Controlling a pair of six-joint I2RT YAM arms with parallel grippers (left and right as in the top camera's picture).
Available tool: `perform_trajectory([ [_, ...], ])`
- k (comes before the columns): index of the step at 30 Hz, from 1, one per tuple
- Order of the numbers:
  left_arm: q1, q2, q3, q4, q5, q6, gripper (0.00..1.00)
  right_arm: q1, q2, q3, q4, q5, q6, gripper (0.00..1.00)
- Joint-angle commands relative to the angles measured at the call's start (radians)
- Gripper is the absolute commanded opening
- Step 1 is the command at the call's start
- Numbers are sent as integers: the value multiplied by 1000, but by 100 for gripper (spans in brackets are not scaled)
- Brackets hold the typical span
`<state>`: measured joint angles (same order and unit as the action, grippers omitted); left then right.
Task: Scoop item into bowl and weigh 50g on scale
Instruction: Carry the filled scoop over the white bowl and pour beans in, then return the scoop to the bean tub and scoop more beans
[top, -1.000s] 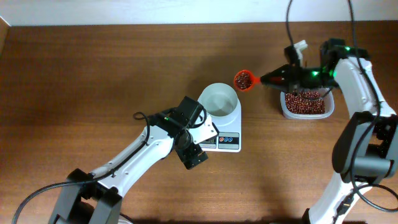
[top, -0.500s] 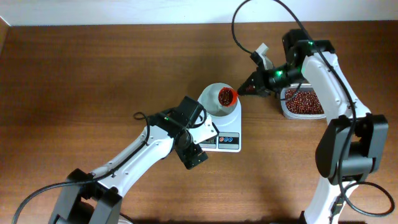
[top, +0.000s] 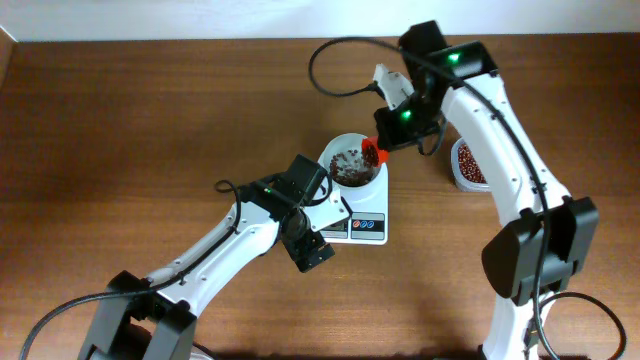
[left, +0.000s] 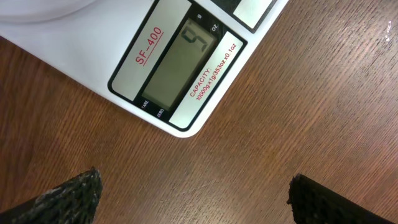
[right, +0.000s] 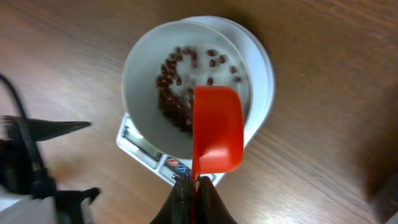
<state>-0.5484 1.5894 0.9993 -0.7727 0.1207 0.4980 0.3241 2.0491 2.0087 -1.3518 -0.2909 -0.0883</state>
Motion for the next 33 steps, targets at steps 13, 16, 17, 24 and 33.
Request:
perform_trajectory([
  [13,2,-12,-4,2,14,16,99,219,3,72,48,352,-31,4],
  [16,2,-12,-4,2,14,16,99,217,3,72,51,352,-31,4],
  [17,2,-12,-4,2,14,16,99,217,3,72,50,352,-31,4],
  [24,2,-12,-4,2,14,16,99,164,3,80,46,183,18,4],
  [33,2,-12,-4,2,14,16,99,-176,3,95,-89,-335,-126,4],
])
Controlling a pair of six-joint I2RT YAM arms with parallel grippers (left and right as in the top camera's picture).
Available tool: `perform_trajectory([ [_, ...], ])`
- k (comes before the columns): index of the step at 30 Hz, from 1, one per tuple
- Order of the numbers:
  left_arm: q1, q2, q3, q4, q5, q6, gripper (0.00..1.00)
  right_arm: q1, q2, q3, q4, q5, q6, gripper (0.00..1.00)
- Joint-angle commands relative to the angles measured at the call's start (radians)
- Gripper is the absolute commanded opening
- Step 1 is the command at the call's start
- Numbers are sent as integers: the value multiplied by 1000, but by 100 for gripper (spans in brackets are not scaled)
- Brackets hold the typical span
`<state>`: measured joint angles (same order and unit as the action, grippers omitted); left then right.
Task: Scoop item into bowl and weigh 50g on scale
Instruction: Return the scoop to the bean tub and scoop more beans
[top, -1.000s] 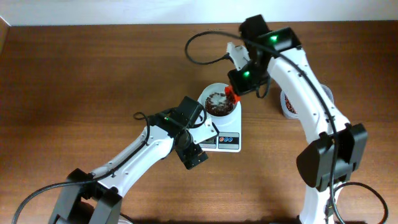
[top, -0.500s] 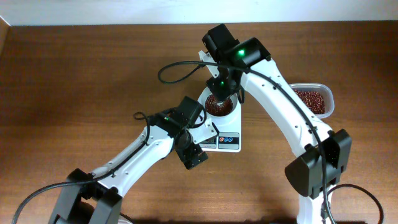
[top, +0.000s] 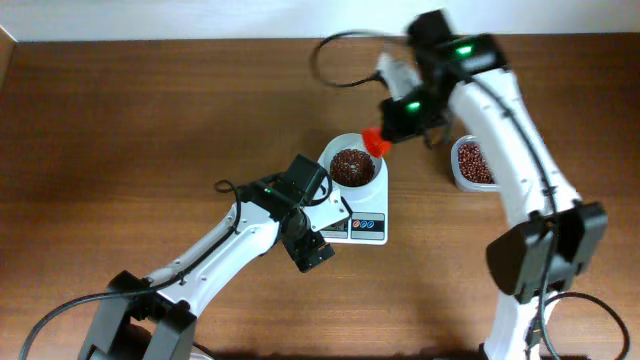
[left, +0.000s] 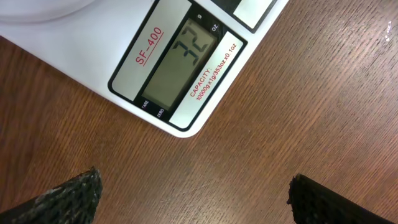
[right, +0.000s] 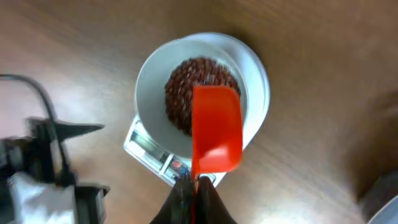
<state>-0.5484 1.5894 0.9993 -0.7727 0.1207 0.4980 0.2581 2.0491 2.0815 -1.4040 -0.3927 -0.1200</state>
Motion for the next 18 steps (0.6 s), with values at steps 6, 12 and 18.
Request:
perform_trajectory([
  [6,2,-12,-4,2,14,16,99,-396,3,22,-72,-258,-112,4],
  [12,2,-12,-4,2,14,16,99,-575,4,-16,-122,-172,-108,4],
  [18,2,-11,-4,2,14,16,99,-599,5,-127,-94,35,-108,4],
])
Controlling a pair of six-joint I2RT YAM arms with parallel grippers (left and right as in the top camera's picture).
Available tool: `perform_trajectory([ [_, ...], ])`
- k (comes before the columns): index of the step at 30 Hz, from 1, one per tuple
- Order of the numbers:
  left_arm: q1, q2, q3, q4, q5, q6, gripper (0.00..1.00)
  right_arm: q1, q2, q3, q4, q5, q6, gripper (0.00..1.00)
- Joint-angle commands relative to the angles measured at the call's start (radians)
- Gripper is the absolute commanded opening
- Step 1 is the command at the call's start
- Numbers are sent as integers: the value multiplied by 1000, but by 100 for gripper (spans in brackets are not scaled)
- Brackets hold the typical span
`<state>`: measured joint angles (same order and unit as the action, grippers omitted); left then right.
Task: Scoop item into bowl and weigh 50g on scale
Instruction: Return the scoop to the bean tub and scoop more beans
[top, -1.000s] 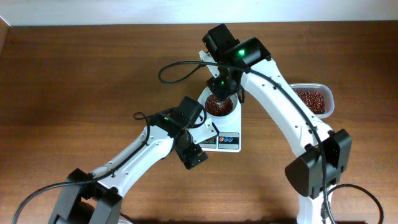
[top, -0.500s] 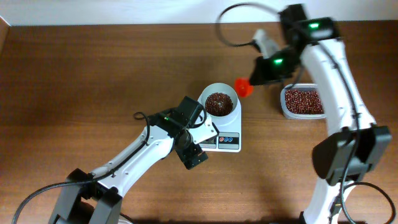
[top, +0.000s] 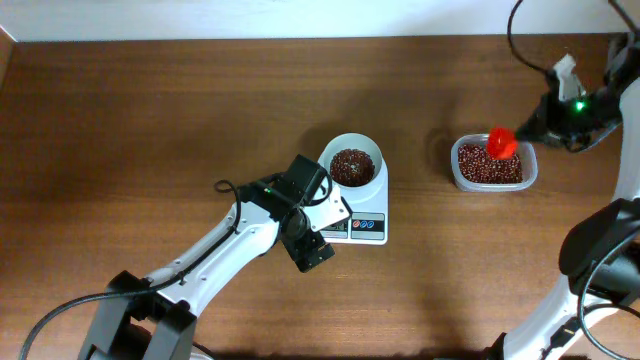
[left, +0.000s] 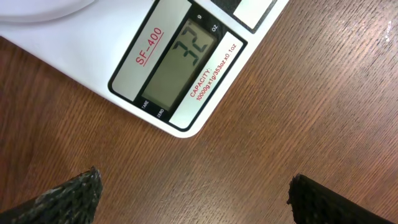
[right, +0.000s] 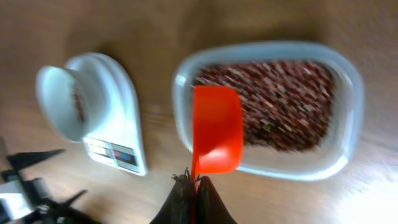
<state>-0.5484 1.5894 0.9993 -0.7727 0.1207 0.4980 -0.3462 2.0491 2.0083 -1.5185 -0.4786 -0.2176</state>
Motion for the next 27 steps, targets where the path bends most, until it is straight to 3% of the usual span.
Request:
perform_trajectory([
  [1,2,-12,-4,2,14,16,99,8,5,-79,46,137,-11,4],
  [8,2,-12,-4,2,14,16,99,7,6,-286,277,153,68,4],
  [14,2,-12,-4,2,14,16,99,7,6,-389,359,-25,77,4],
  [27,2,-12,-4,2,14,16,99,-97,4,-394,302,-239,75,4],
])
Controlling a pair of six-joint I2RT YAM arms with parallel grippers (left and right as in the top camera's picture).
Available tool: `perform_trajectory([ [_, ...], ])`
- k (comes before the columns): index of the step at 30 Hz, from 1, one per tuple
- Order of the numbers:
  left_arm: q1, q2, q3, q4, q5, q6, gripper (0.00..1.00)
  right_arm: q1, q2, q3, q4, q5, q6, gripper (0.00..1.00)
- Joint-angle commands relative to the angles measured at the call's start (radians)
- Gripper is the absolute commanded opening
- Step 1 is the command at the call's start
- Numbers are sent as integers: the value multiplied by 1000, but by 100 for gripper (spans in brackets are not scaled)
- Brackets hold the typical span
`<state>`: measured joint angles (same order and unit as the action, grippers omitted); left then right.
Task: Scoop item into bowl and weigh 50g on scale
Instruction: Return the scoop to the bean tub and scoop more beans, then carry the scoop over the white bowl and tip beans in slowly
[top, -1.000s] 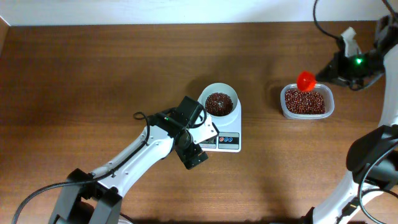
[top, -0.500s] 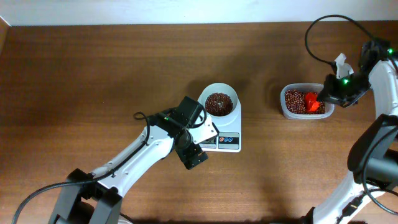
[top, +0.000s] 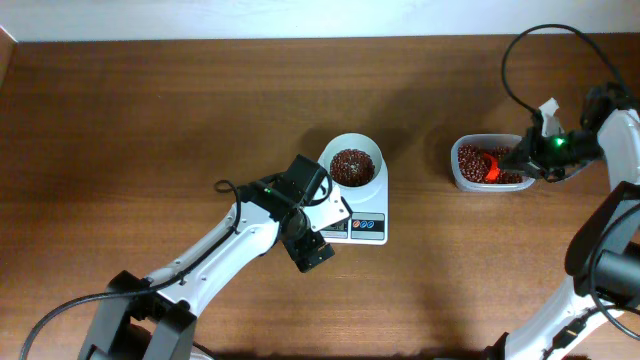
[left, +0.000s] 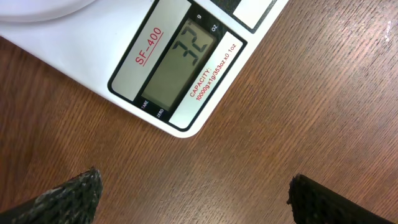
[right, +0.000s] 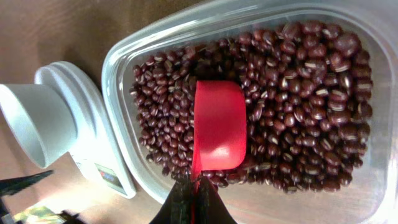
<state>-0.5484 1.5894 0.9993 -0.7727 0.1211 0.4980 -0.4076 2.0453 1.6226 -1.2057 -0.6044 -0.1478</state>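
Observation:
A white bowl (top: 352, 163) holding red beans sits on the white scale (top: 364, 226), whose display (left: 186, 57) reads 32. My right gripper (right: 194, 186) is shut on the handle of a red scoop (right: 217, 133), whose empty cup rests on the beans in the clear plastic tub (top: 490, 165). My left gripper (left: 193, 194) hangs open over bare wood just in front of the scale's corner, nothing between its fingers.
The right arm (top: 600, 140) reaches in from the right edge, its cable looping above the tub. The left arm (top: 230, 250) lies diagonally from the front left toward the scale.
The red scoop was above the tub; now it is lower, its cup lying on the beans. The scale still reads 32 and the left gripper has not moved.
The scoop was over the bowl with few beans in it and the display changing. Then the bowl held a heap of beans and the scale read 32. The scoop then stood over the tub, and now rests in its beans.

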Motion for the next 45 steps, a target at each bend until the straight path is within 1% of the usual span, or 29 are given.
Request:
perform_trajectory([
  [1,2,-11,-4,2,14,16,99,-50,8,-8,-13,-151,1,4],
  [3,2,-12,-4,2,14,16,99,-84,8,-8,-15,-200,-2,4],
  [6,2,-12,-4,2,14,16,99,-116,8,-8,-18,-211,-2,4],
  [11,2,-12,-4,2,14,16,99,-145,8,-8,-18,-303,-2,4],
  [22,2,-12,-4,2,14,16,99,-171,8,-8,-40,-311,-2,4],
  [28,2,-12,-4,2,14,16,99,-217,8,-8,-49,-405,-3,4],
  [33,2,-12,-4,2,14,16,99,-243,8,-8,-90,-440,-63,4],
  [36,2,-12,-4,2,14,16,99,-239,8,-8,-93,-451,-62,4],
  [40,2,-12,-4,2,14,16,99,-213,8,-8,-100,-520,-62,4],
  [45,2,-12,-4,2,14,16,99,-132,8,-8,-99,-541,-62,4],
])
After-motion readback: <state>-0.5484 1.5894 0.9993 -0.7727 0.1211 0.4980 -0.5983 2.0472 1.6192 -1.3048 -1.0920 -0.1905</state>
